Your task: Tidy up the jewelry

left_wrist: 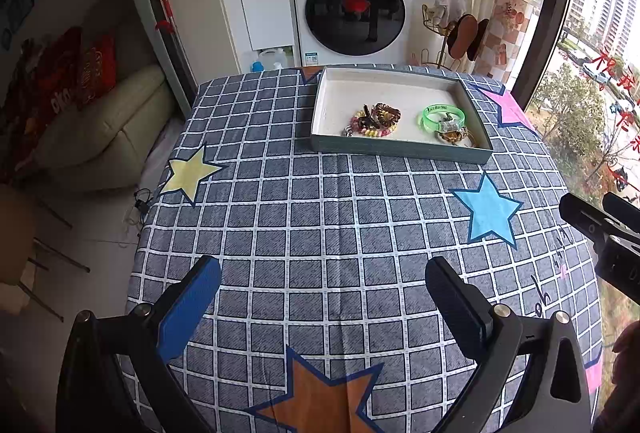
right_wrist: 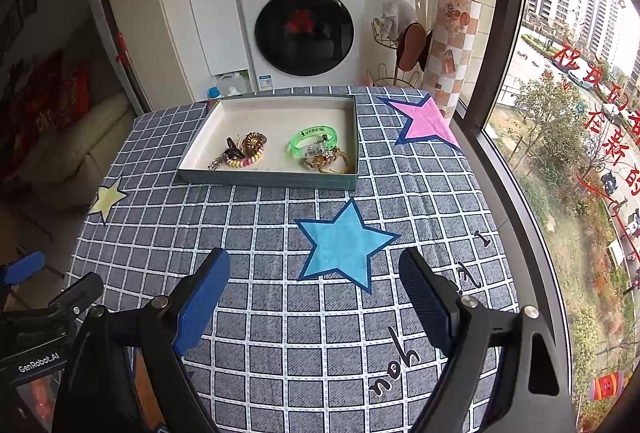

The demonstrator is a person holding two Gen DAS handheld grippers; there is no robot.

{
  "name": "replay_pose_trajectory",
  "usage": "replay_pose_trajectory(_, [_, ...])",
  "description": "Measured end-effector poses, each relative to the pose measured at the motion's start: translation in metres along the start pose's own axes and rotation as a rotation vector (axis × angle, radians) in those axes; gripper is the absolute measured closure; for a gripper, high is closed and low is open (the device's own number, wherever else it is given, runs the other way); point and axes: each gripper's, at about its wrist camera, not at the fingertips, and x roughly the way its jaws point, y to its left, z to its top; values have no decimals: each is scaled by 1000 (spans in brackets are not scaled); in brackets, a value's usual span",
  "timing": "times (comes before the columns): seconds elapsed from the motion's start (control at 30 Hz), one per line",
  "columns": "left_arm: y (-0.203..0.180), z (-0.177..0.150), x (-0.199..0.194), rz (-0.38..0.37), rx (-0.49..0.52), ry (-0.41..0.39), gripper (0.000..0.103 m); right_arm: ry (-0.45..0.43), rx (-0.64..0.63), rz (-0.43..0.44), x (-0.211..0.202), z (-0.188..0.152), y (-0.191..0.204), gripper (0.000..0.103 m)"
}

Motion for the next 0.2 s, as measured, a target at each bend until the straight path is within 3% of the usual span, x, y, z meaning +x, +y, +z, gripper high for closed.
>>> replay_pose_trajectory(0.2, [0,0,-1,-15,0,-5,0,4,-2,2,0,0,-1,15])
